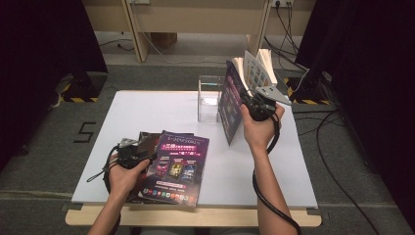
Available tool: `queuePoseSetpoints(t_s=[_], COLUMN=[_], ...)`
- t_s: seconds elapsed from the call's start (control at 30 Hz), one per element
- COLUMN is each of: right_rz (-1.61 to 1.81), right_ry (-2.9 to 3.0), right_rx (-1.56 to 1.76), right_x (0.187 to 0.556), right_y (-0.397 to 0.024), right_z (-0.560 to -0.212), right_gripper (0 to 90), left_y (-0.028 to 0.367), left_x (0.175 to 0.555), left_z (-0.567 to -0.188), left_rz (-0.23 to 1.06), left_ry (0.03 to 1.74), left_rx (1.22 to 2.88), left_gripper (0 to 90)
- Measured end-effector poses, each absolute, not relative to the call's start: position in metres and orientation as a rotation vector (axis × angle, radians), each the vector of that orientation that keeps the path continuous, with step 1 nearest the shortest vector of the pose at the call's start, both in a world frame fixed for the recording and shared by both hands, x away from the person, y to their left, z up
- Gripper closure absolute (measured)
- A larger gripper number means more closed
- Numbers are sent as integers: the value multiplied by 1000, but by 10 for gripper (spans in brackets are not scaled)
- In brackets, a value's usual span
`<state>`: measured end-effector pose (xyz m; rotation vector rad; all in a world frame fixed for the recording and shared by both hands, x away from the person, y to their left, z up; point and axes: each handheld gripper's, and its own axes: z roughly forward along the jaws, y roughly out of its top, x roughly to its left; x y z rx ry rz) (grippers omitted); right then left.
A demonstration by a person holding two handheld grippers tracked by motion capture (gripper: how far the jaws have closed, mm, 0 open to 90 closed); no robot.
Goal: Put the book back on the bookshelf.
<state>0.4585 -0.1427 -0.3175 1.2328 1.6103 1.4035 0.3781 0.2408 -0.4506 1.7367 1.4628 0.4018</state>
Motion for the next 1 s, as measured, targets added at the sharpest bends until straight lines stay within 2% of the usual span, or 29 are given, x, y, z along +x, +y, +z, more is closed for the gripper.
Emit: queuePoseSetpoints(t_s=[1.0], right_rz=[1305], right_ry=[1563], right_rx=[1209], right_x=[487], right_y=[-141], right_z=[-311], right_gripper=[830], left_y=[242], left_x=[378], left_z=[-451], left_rz=[407], left_ry=[1464], left_rx=[1734], left_gripper=[533])
